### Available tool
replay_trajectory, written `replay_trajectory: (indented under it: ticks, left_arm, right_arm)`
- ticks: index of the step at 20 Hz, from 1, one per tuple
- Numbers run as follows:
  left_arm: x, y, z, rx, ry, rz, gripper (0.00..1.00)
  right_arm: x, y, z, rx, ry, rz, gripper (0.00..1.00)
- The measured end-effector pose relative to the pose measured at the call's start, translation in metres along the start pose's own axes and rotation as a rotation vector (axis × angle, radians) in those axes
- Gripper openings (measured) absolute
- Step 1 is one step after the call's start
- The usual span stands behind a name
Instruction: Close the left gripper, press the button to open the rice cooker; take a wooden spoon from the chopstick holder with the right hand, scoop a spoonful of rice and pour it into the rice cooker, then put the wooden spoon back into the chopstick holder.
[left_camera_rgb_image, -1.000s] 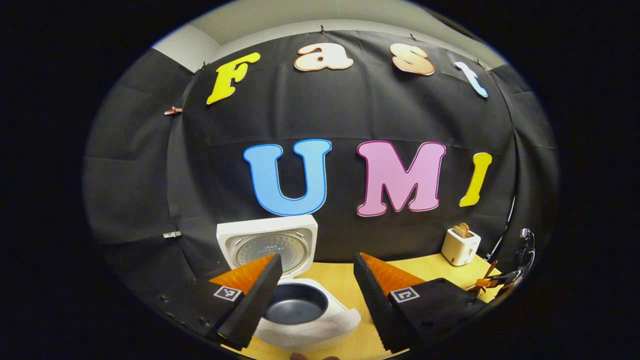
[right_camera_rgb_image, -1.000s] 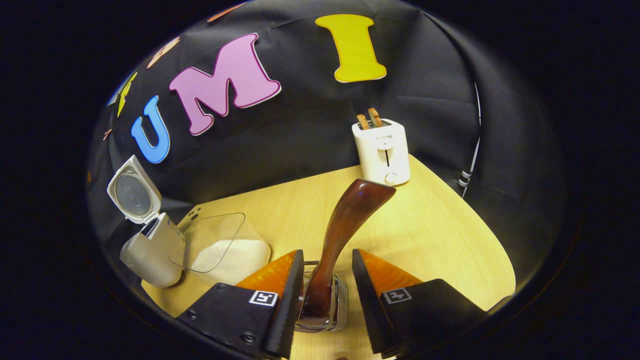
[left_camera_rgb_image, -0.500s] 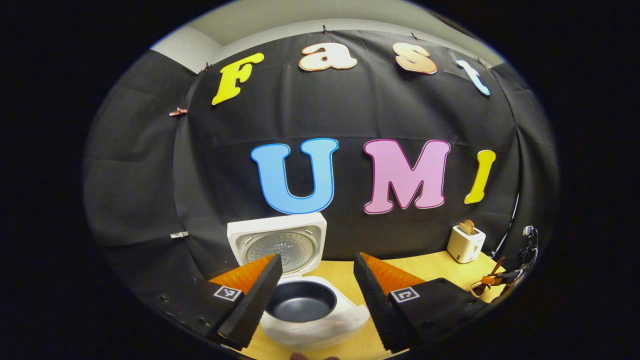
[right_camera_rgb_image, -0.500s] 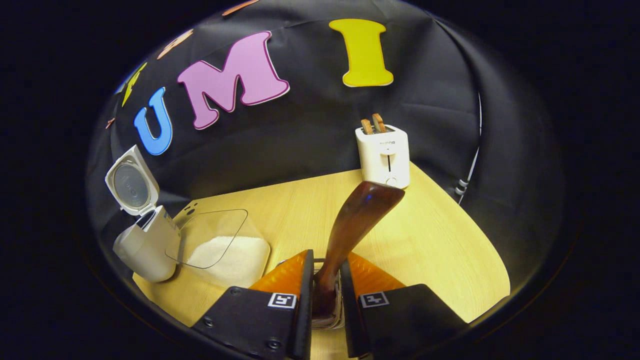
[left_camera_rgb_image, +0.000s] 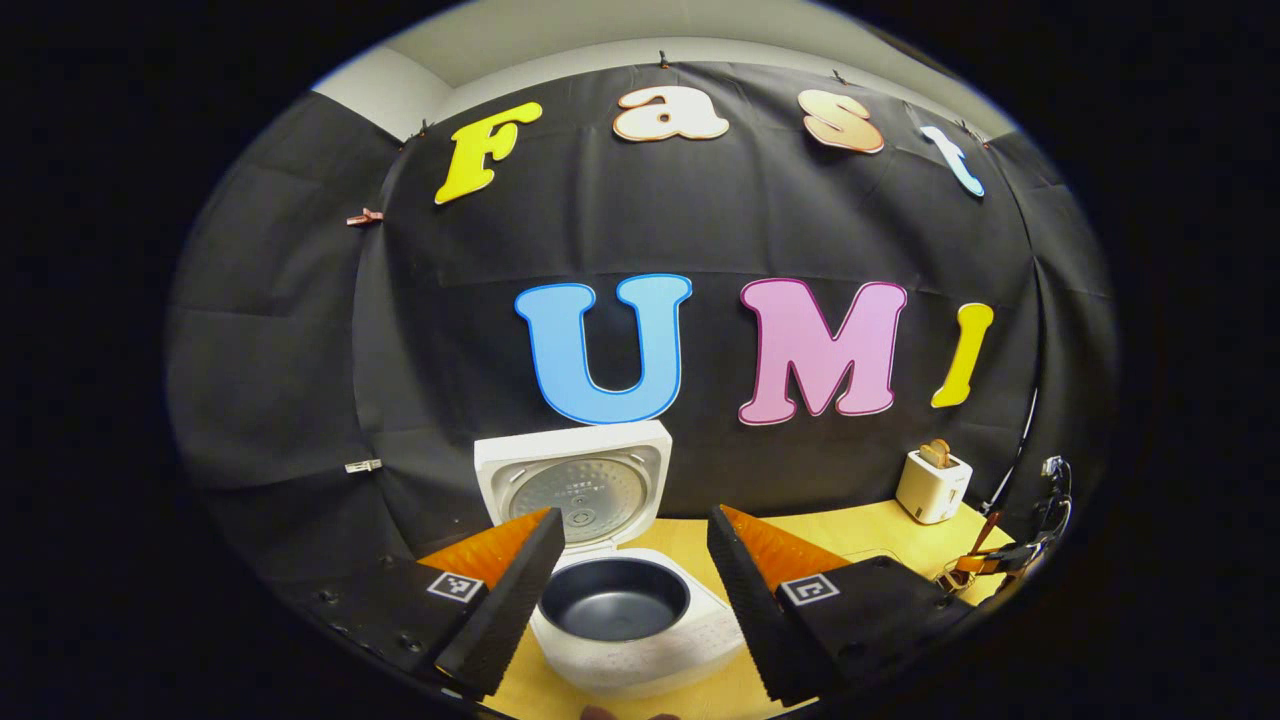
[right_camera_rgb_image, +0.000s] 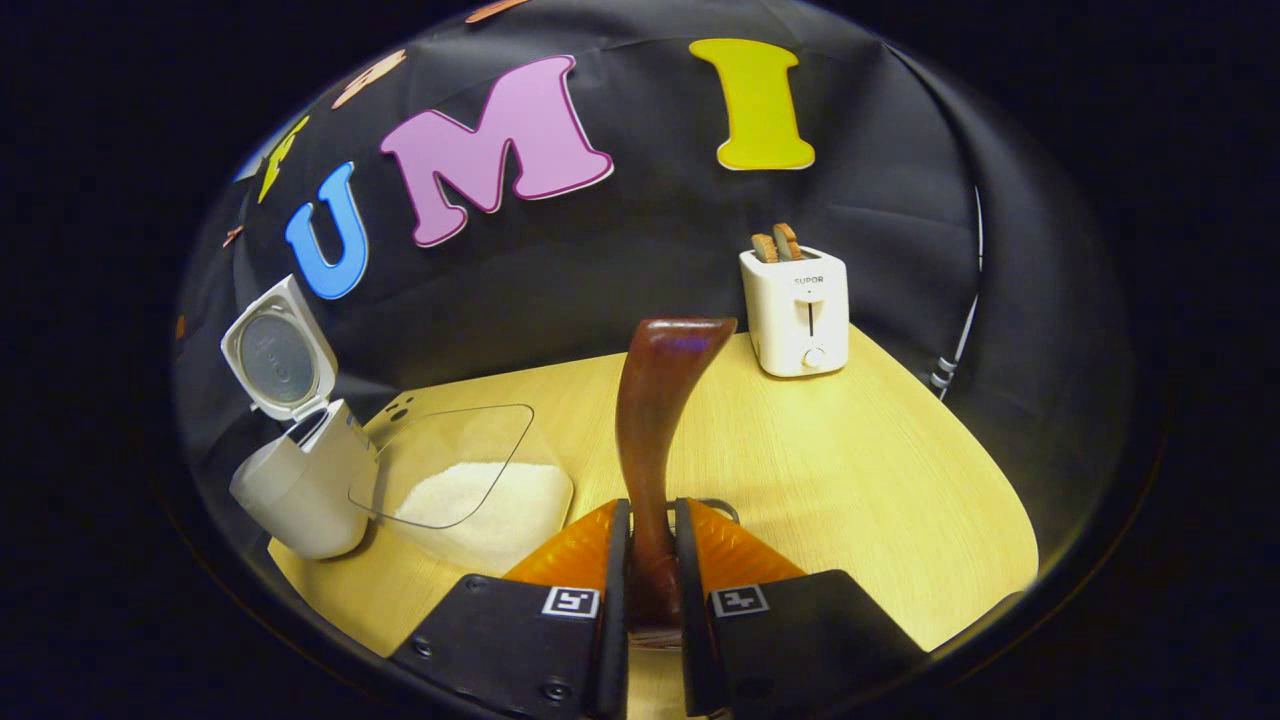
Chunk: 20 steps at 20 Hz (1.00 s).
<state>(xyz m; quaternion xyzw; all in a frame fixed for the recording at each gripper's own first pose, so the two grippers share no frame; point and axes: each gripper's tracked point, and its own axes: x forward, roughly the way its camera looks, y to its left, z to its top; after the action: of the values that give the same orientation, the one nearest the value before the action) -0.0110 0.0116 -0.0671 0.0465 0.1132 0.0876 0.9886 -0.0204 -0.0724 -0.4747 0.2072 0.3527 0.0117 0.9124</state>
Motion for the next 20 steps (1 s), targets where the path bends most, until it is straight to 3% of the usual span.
replay_trajectory:
  ticks: [3,4,5,14,20]
  left_arm:
    - [-0.001,0.008,-0.001,0.006,-0.001,0.007,0.92]
    - [-0.001,0.01,-0.003,0.003,-0.001,0.007,0.93]
    - [-0.001,0.011,-0.003,-0.002,0.001,0.007,0.92]
    - [0.011,0.015,-0.006,-0.048,-0.007,-0.011,0.92]
    - [0.015,0.023,-0.015,-0.088,-0.002,-0.006,0.92]
  right_arm:
    - [-0.002,-0.002,0.0,0.014,0.003,-0.009,0.19]
    - [-0.005,-0.004,0.001,0.026,0.004,-0.013,0.08]
    - [-0.007,-0.007,0.004,0.038,-0.004,-0.015,0.19]
    - [-0.038,-0.013,0.052,0.065,-0.108,-0.021,0.19]
    - [-0.05,0.022,0.111,0.047,-0.193,0.046,0.19]
